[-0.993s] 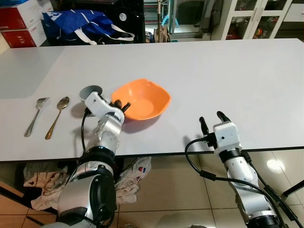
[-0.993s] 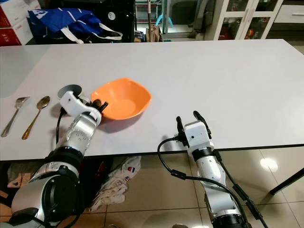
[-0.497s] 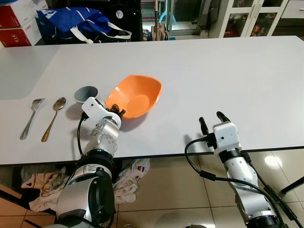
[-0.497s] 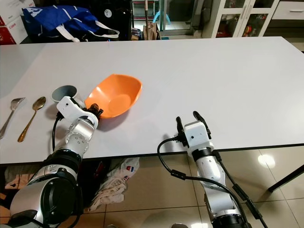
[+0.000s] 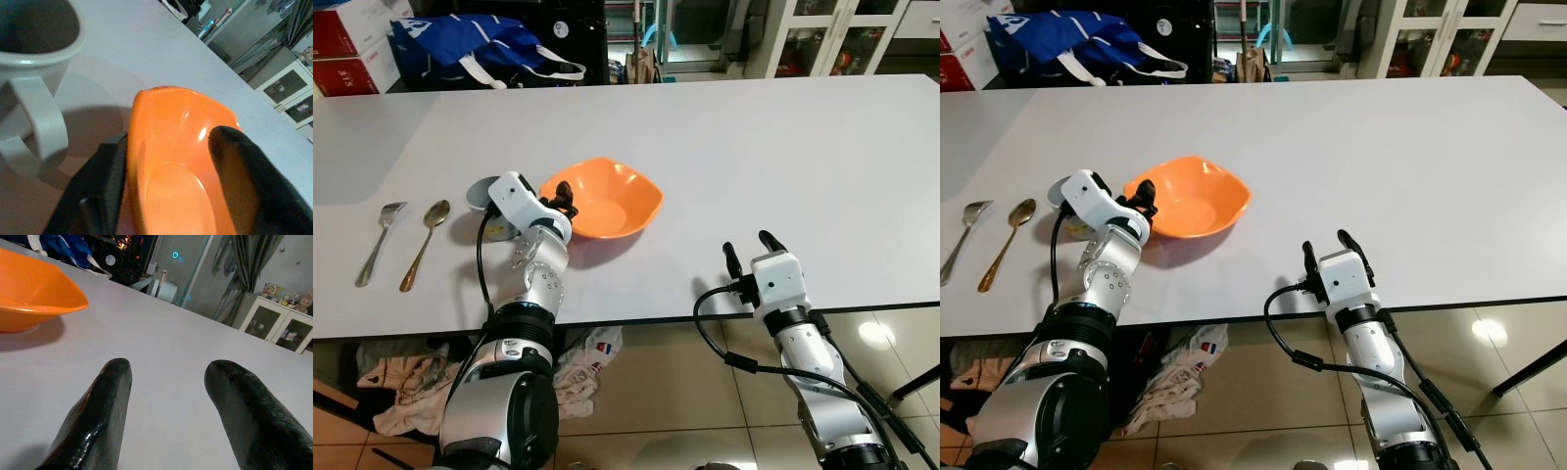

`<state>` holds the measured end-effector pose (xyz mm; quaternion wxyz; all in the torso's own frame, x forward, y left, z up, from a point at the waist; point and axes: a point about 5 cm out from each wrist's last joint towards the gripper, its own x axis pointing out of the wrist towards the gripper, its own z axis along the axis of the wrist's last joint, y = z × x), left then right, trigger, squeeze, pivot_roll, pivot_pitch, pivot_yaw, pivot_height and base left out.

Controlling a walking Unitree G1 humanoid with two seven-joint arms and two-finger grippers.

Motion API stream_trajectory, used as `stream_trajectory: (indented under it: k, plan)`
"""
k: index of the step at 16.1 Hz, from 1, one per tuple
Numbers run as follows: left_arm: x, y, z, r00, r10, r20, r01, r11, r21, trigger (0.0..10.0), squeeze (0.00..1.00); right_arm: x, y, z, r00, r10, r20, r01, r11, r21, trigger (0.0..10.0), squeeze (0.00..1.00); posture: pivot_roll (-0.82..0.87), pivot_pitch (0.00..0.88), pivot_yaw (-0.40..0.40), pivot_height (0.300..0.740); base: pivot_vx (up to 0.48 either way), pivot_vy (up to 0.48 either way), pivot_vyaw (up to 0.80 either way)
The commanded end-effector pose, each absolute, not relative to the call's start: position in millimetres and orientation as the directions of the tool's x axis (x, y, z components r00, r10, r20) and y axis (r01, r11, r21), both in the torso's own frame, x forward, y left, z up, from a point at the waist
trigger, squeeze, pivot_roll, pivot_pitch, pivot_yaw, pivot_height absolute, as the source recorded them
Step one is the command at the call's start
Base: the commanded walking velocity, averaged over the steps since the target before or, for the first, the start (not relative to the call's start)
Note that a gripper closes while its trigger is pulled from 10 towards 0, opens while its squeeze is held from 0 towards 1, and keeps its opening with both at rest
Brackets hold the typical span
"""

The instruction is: Setting the table

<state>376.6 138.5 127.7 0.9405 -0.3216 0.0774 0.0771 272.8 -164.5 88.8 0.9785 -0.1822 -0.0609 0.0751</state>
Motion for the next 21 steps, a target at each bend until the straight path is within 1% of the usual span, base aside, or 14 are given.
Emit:
stream_trajectory:
  k: [1, 6, 11, 14, 15, 16, 18, 19, 21]
  plan:
    - [377.0, 140.5, 128.8, 0.974, 0.102, -0.201, -0.204, 0.781, -0.591, 10.0, 1.00, 272.3, -164.0, 88.1, 0.981, 0.178, 0.079, -0.135, 0.915, -0.381, 10.0, 0.00, -0.18, 0.000, 0.071, 0.740, 0.000, 0.000, 0.00]
    - [373.4, 141.7, 124.9, 0.967, 0.107, -0.231, -0.228, 0.767, -0.599, 10.0, 1.00, 272.7, -163.7, 87.9, 0.981, 0.179, 0.075, -0.137, 0.914, -0.383, 10.0, 0.00, -0.18, 0.000, 0.071, 0.740, 0.000, 0.000, 0.00]
    - [367.1, 140.7, 113.2, 0.948, 0.110, -0.298, -0.279, 0.740, -0.612, 10.0, 1.00, 272.0, -163.0, 86.7, 0.981, 0.179, 0.070, -0.139, 0.913, -0.383, 10.0, 0.00, -0.18, 0.000, 0.070, 0.740, 0.000, 0.000, 0.00]
    - [366.1, 137.9, 115.7, 0.953, 0.094, -0.289, -0.260, 0.742, -0.617, 10.0, 1.00, 272.5, -163.0, 86.5, 0.981, 0.183, 0.068, -0.143, 0.912, -0.385, 10.0, 0.00, -0.17, 0.000, 0.068, 0.740, 0.000, 0.000, 0.00]
    - [366.5, 132.6, 121.9, 0.956, 0.067, -0.284, -0.239, 0.740, -0.629, 10.0, 0.00, 273.6, -162.7, 86.9, 0.981, 0.184, 0.069, -0.144, 0.911, -0.386, 10.0, 0.00, -0.17, 0.000, 0.067, 0.740, 0.000, 0.000, 0.00]
    - [366.3, 130.3, 125.3, 0.958, 0.059, -0.279, -0.228, 0.745, -0.627, 10.0, 0.00, 273.9, -162.4, 86.8, 0.981, 0.184, 0.068, -0.144, 0.911, -0.386, 10.0, 0.00, -0.17, 0.000, 0.068, 0.740, 0.000, 0.000, 0.00]
    - [365.6, 126.9, 147.7, 0.978, 0.042, -0.202, -0.159, 0.780, -0.605, 10.0, 0.00, 275.4, -161.6, 86.4, 0.981, 0.183, 0.068, -0.143, 0.911, -0.387, 10.0, 0.00, -0.16, 0.000, 0.070, 0.740, 0.000, 0.000, 0.00]
    - [365.3, 126.2, 151.5, 0.981, 0.036, -0.190, -0.146, 0.783, -0.605, 10.0, 0.00, 275.7, -161.4, 86.3, 0.981, 0.183, 0.068, -0.143, 0.911, -0.386, 10.0, 0.00, -0.16, 0.000, 0.071, 0.740, 0.000, 0.000, 0.00]
    - [354.0, 124.3, 162.6, 0.984, -0.003, -0.179, -0.095, 0.839, -0.536, 10.0, 0.00, 276.5, -160.5, 86.2, 0.980, 0.184, 0.069, -0.144, 0.912, -0.383, 10.0, 0.00, -0.16, 0.000, 0.072, 0.740, 0.000, 0.000, 0.00]
